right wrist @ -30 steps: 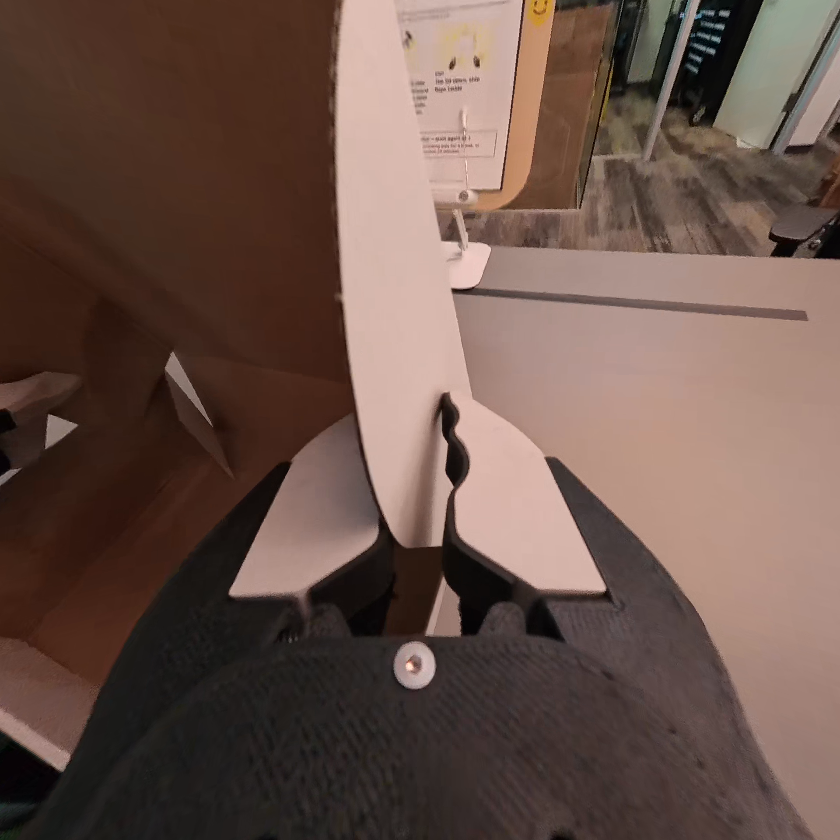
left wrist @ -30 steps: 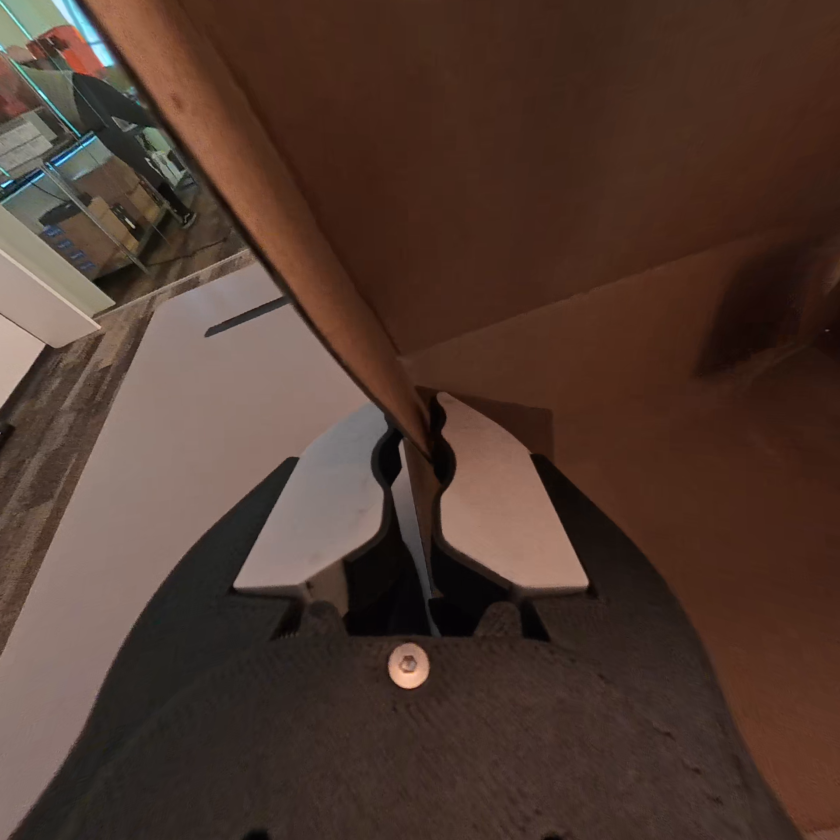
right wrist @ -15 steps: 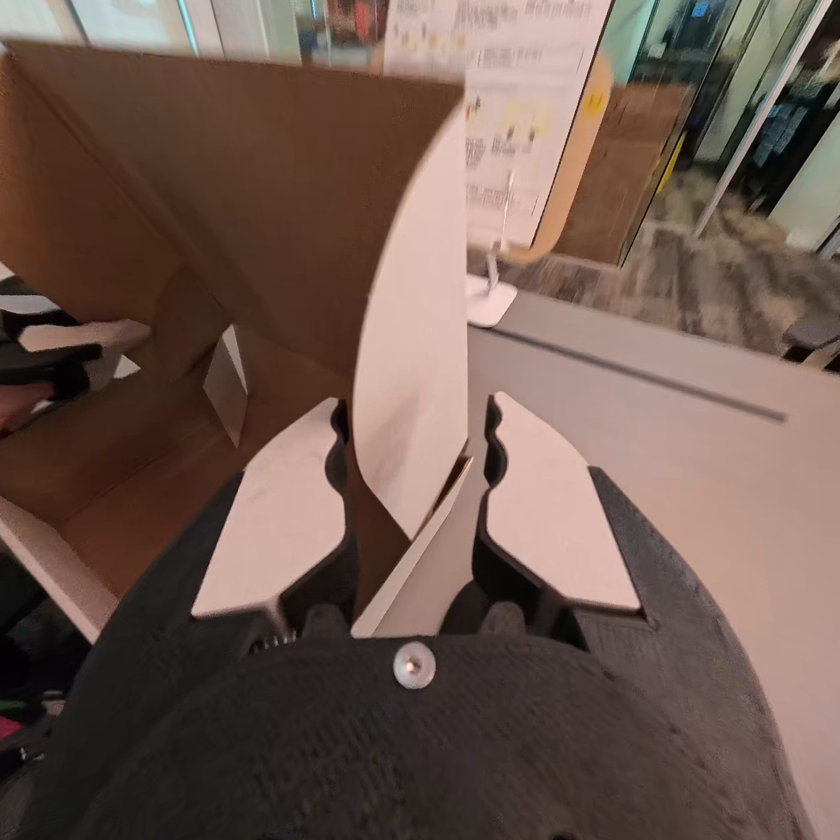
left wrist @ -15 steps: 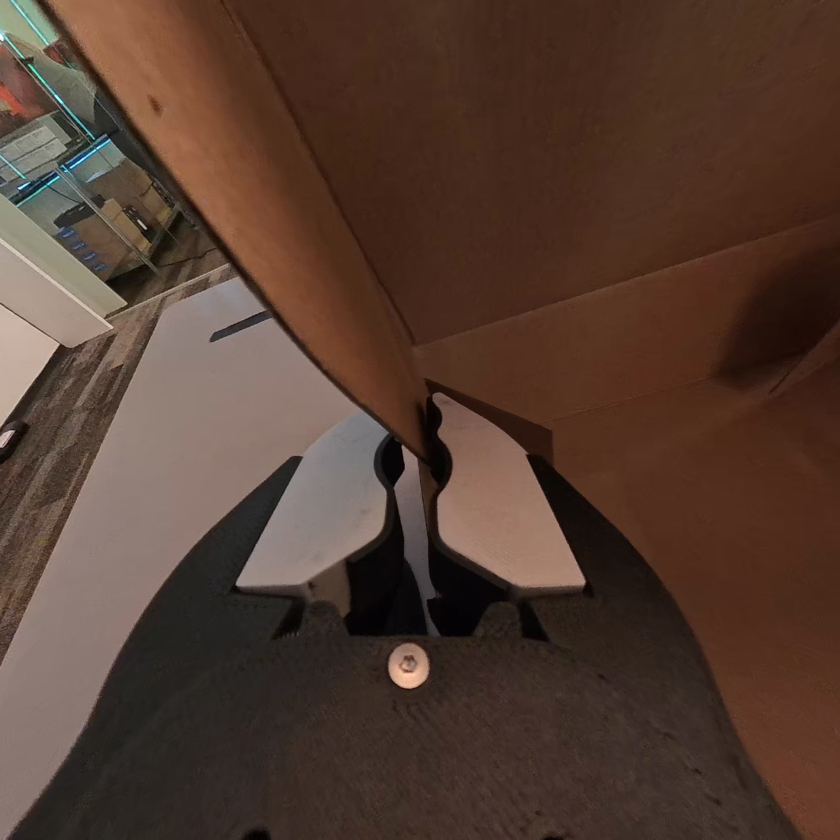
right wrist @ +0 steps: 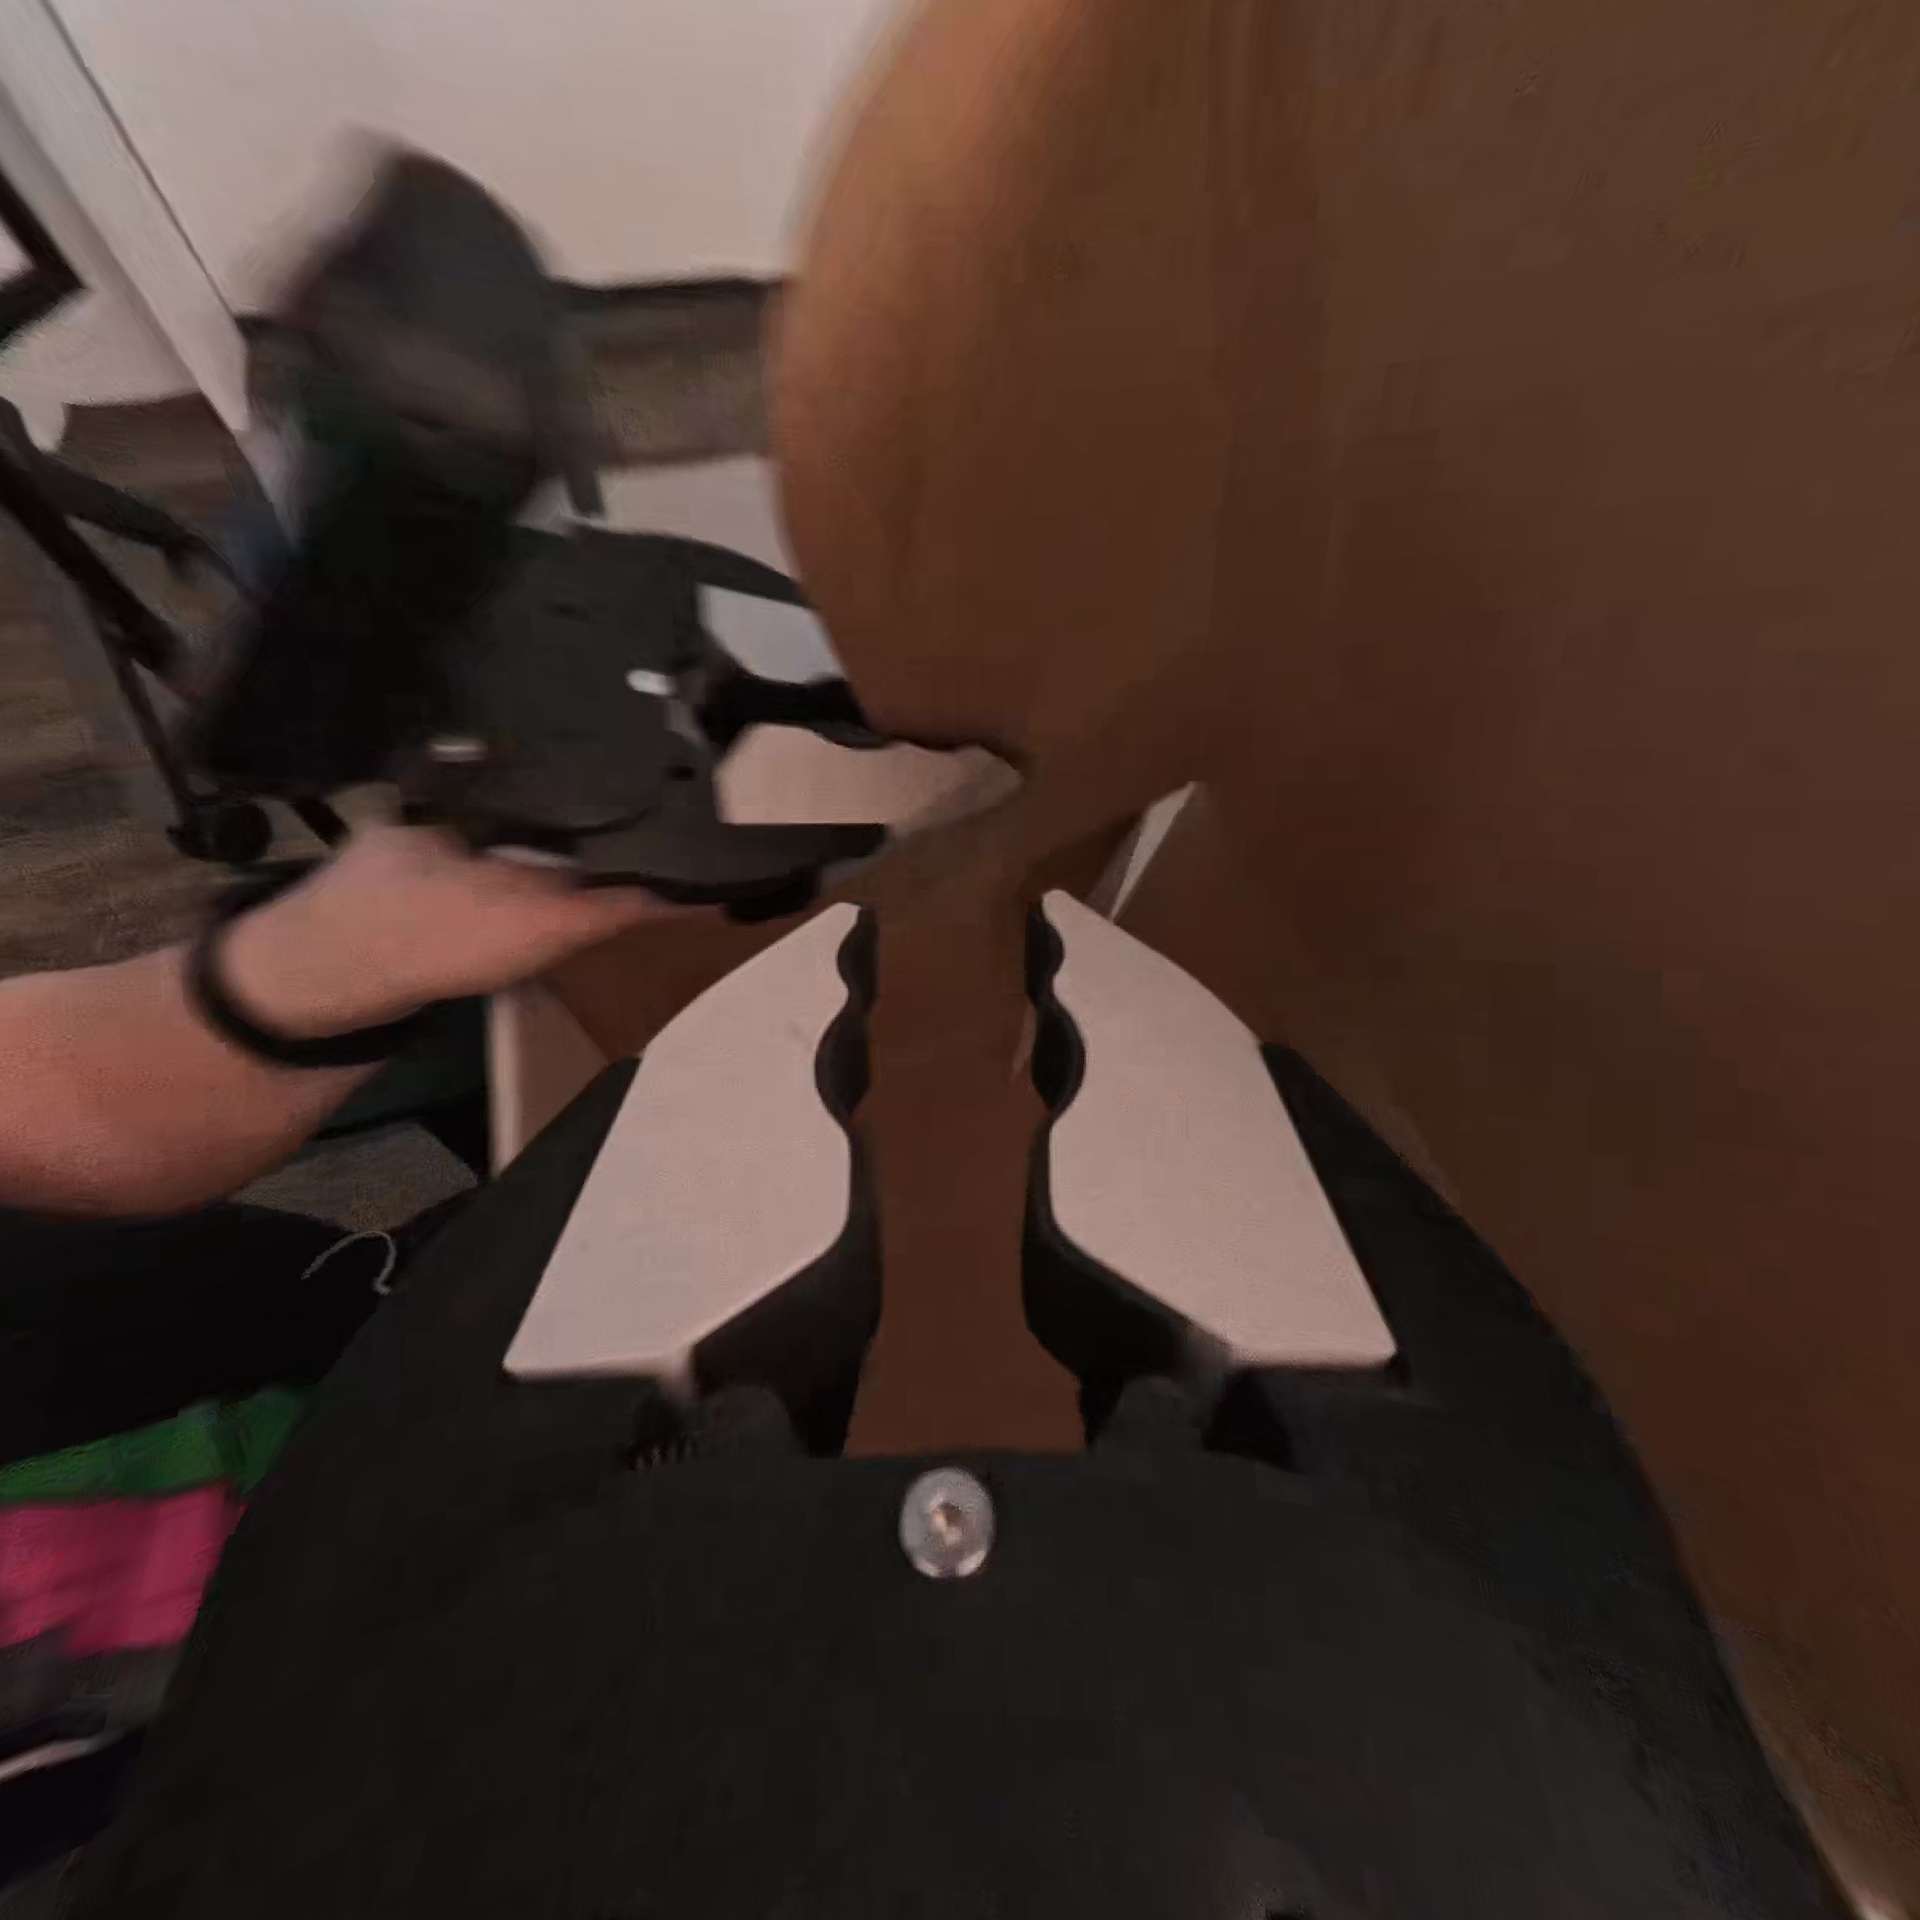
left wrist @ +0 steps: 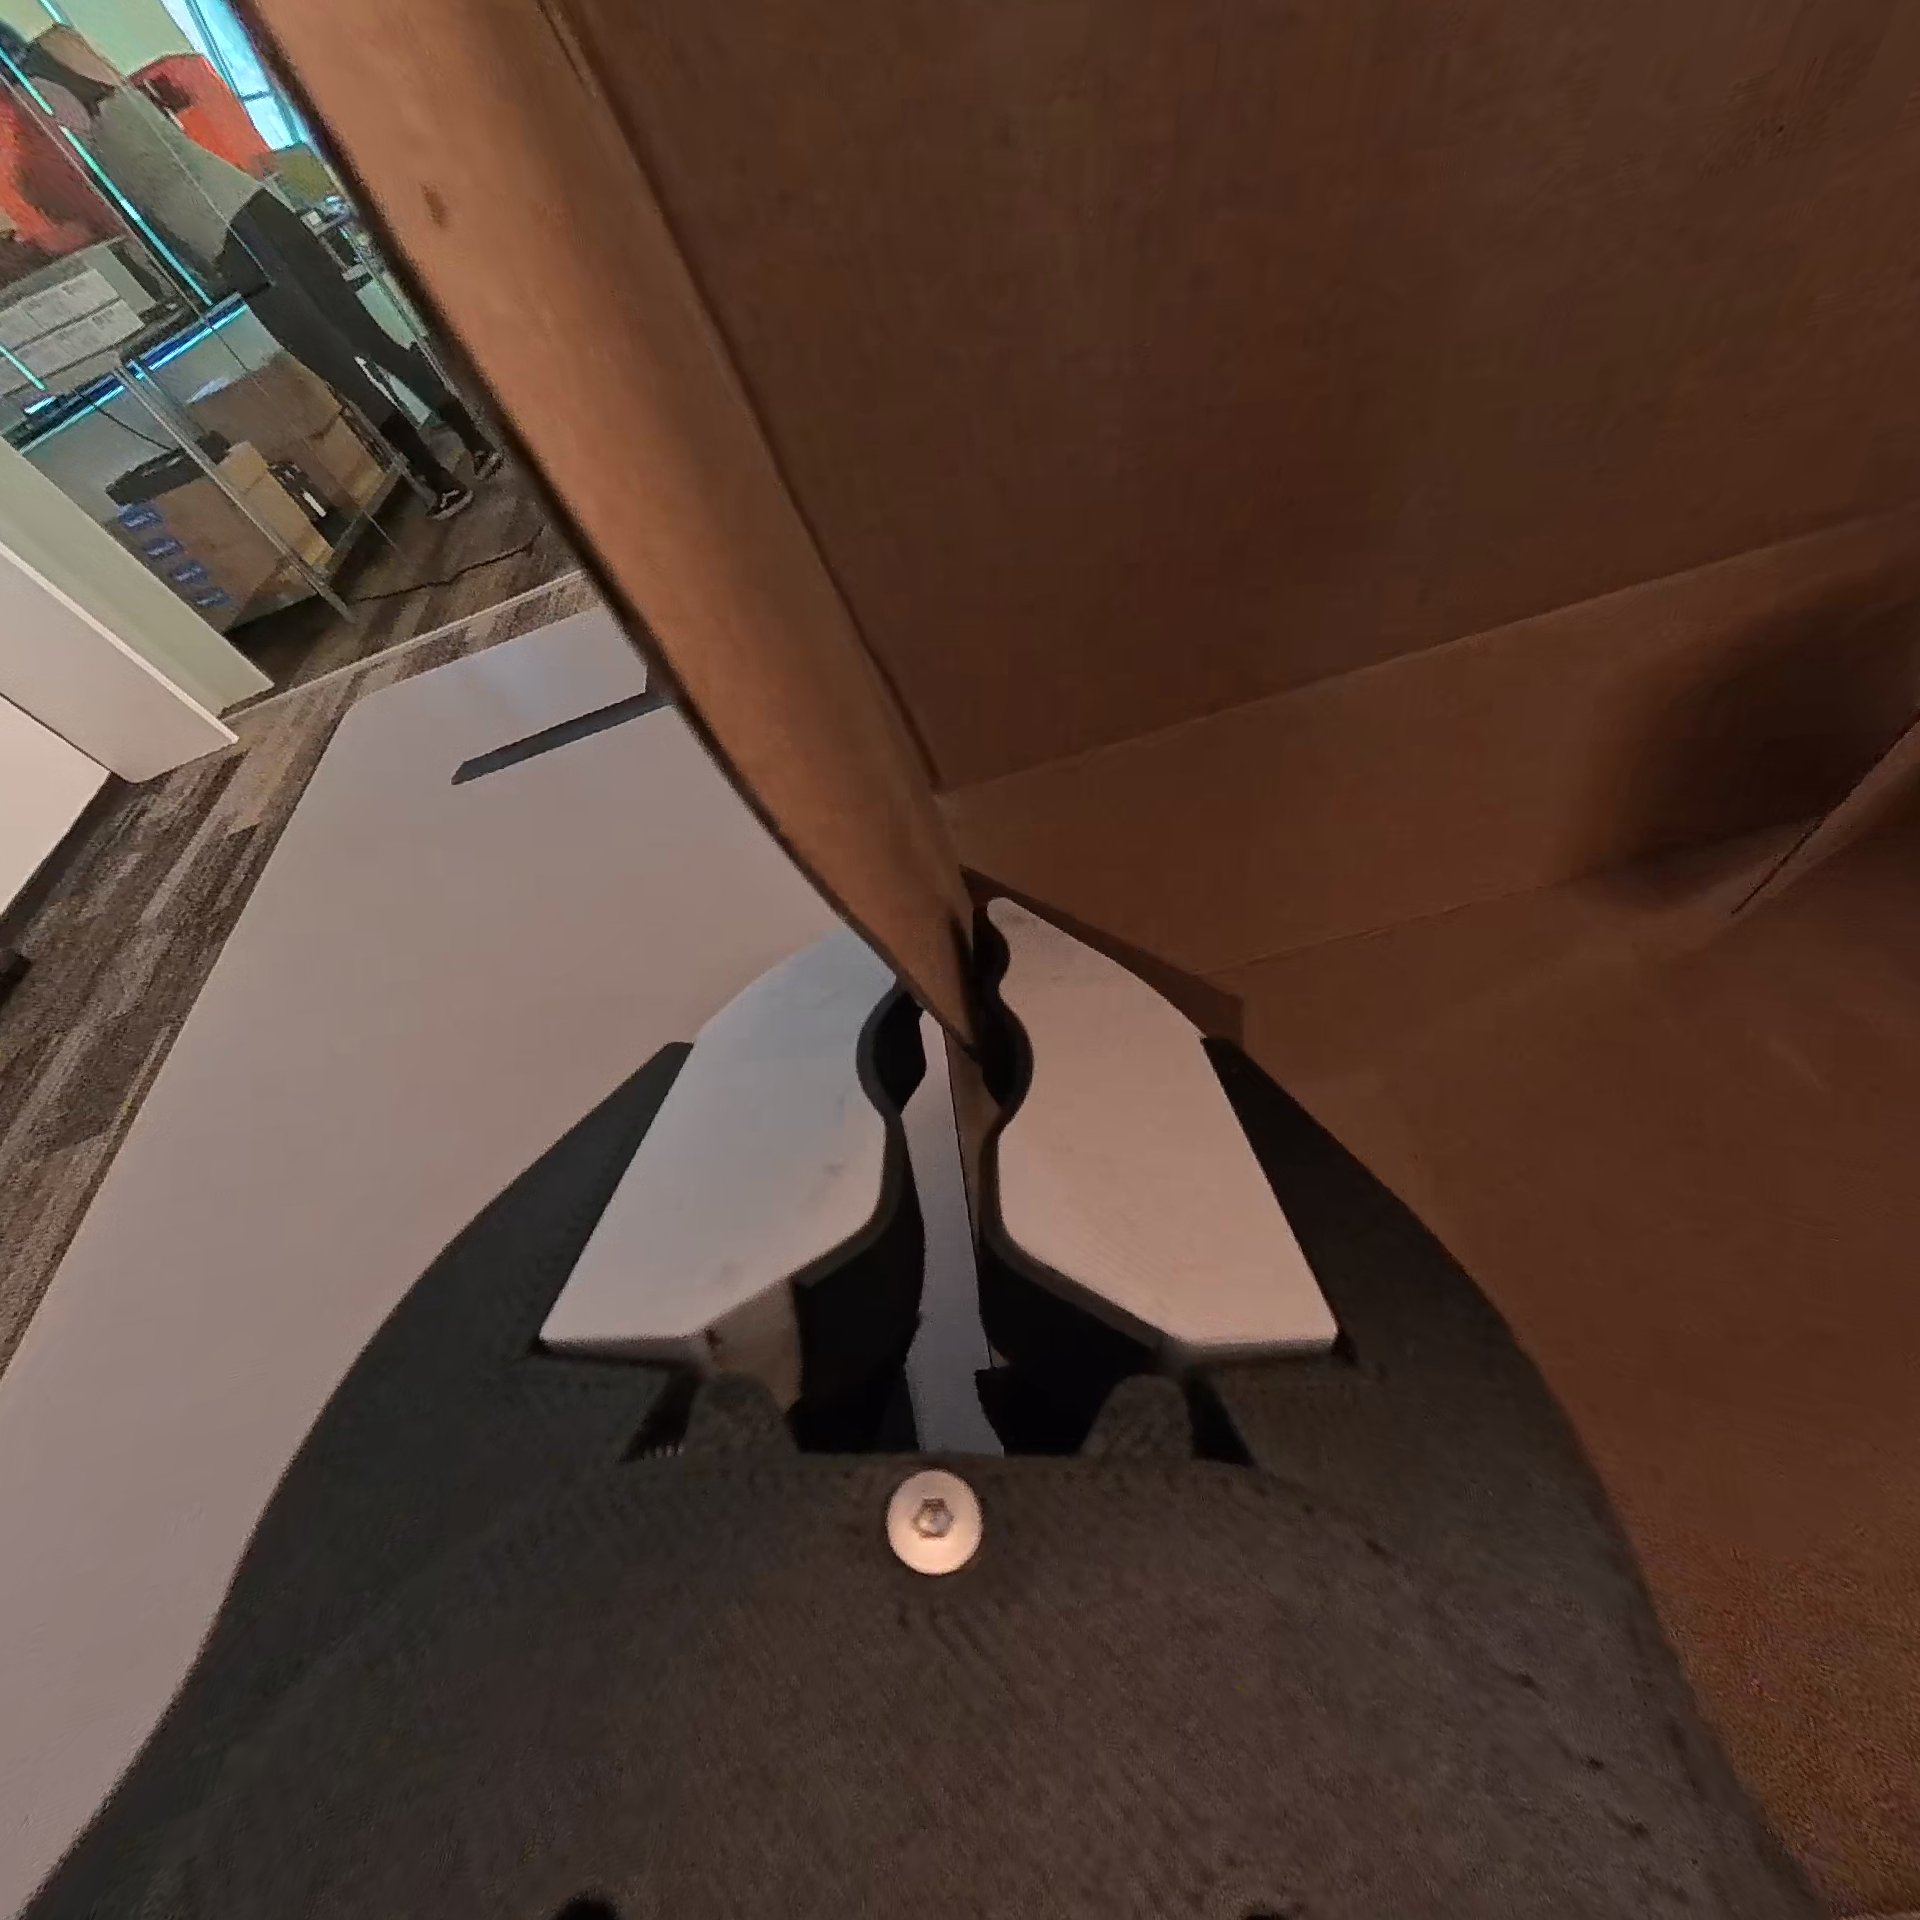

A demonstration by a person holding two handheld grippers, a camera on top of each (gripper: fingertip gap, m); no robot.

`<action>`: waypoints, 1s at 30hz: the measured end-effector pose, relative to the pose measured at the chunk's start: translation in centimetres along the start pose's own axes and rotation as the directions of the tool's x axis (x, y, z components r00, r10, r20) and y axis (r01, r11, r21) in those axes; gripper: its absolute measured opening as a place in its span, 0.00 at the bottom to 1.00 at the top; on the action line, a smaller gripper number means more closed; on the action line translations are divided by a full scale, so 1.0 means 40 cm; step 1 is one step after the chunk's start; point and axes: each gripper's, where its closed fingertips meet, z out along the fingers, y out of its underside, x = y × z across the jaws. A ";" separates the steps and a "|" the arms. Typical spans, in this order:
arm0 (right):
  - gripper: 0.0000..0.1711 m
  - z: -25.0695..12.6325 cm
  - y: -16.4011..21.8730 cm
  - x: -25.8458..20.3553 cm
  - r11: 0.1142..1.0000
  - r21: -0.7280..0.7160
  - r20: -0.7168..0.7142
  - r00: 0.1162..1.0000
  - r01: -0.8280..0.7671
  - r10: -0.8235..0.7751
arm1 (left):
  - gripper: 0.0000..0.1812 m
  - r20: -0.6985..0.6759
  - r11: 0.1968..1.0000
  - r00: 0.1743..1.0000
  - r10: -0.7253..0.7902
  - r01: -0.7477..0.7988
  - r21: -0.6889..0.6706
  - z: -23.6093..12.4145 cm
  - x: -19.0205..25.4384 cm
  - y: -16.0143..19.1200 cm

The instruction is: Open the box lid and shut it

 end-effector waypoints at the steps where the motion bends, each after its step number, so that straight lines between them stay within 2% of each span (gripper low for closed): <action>1: 0.16 0.054 0.029 0.016 0.998 -0.058 0.018 1.000 -0.011 0.012 | 0.03 0.001 1.000 1.000 0.000 0.000 0.001 -0.001 0.000 0.000; 4: 0.17 0.160 0.086 0.002 0.988 -0.152 0.077 0.997 -0.007 0.019 | 0.03 -0.003 1.000 1.000 -0.007 0.007 0.002 -0.002 -0.001 0.001; 8: 0.17 0.235 0.141 0.078 0.954 -0.262 -0.127 0.974 0.147 -0.185 | 0.03 -0.008 1.000 1.000 -0.017 0.017 0.003 -0.001 -0.001 -0.001; 11: 0.17 0.270 0.188 0.108 0.935 -0.330 -0.148 0.971 0.132 -0.189 | 0.03 -0.012 1.000 1.000 -0.017 0.017 0.015 -0.003 0.003 -0.003; 12: 0.13 0.279 0.197 0.107 0.937 -0.332 -0.138 0.977 0.107 -0.161 | 0.03 -0.009 1.000 1.000 -0.013 0.013 0.016 -0.004 0.003 -0.003; 13: 0.06 0.284 0.204 0.105 0.940 -0.329 -0.120 0.983 0.094 -0.140 | 0.03 -0.006 1.000 1.000 -0.011 0.011 0.015 -0.005 0.002 -0.002; 17: 0.02 0.276 0.205 0.158 0.942 -0.332 -0.177 0.977 0.055 -0.120 | 0.02 0.007 0.998 0.999 -0.039 0.039 0.039 -0.014 -0.009 -0.011; 20: 0.02 0.274 0.212 0.179 0.948 -0.311 -0.164 0.986 -0.069 0.018 | 0.01 0.022 0.998 0.999 -0.038 0.036 0.057 -0.022 -0.013 -0.016; 25: 0.04 0.270 0.230 0.216 0.942 -0.336 -0.217 0.974 -0.015 -0.062 | 0.02 0.029 1.000 0.999 0.019 -0.019 0.014 -0.023 -0.003 0.006; 30: 0.06 0.271 0.228 0.230 0.935 -0.346 -0.255 0.952 0.073 -0.168 | 0.03 0.008 0.992 0.996 0.088 -0.087 -0.091 -0.026 0.000 0.046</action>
